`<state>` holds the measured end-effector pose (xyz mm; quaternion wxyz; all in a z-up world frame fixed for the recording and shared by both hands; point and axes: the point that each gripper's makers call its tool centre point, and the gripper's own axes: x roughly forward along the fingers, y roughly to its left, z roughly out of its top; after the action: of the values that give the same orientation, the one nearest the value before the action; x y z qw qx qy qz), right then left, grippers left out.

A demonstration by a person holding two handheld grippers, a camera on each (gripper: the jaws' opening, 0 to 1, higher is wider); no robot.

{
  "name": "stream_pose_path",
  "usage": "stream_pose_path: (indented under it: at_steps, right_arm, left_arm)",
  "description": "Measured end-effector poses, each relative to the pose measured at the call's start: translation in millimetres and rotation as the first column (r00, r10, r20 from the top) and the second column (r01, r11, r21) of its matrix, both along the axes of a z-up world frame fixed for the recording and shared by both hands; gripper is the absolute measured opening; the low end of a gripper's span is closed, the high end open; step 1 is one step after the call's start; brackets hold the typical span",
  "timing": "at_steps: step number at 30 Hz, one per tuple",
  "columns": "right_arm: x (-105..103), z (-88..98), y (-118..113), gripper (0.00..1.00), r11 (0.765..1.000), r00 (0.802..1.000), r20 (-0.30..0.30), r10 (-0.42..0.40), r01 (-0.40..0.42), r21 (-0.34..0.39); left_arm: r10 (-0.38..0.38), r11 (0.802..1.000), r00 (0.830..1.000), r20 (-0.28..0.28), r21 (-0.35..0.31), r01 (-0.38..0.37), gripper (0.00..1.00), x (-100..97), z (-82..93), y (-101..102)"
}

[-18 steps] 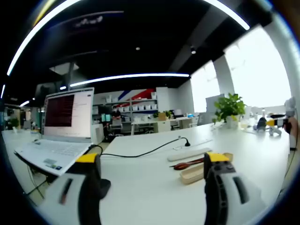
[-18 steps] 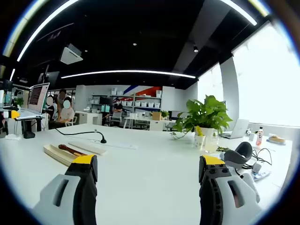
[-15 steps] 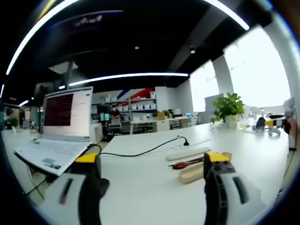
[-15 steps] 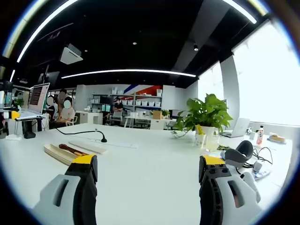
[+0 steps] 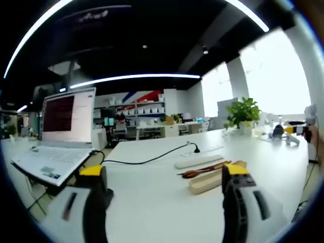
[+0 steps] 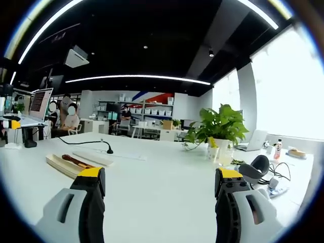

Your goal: Arrange the utensils inside the cutlery case until each visible utensil rests in its matching compartment.

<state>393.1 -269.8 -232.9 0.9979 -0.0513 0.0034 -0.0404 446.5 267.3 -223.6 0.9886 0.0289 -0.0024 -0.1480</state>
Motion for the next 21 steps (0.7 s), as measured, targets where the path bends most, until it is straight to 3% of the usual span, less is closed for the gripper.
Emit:
stream_pose_path:
  at_steps: [21]
  right_arm:
    - [0.6, 1.5, 4.9, 0.93, 1.000, 1.000, 0.009, 0.014, -0.014, 0.008]
  left_arm:
    - [-0.020, 1.000, 1.000, -0.008, -0.014, 0.020, 1.00, 0.5, -2.1, -1.5]
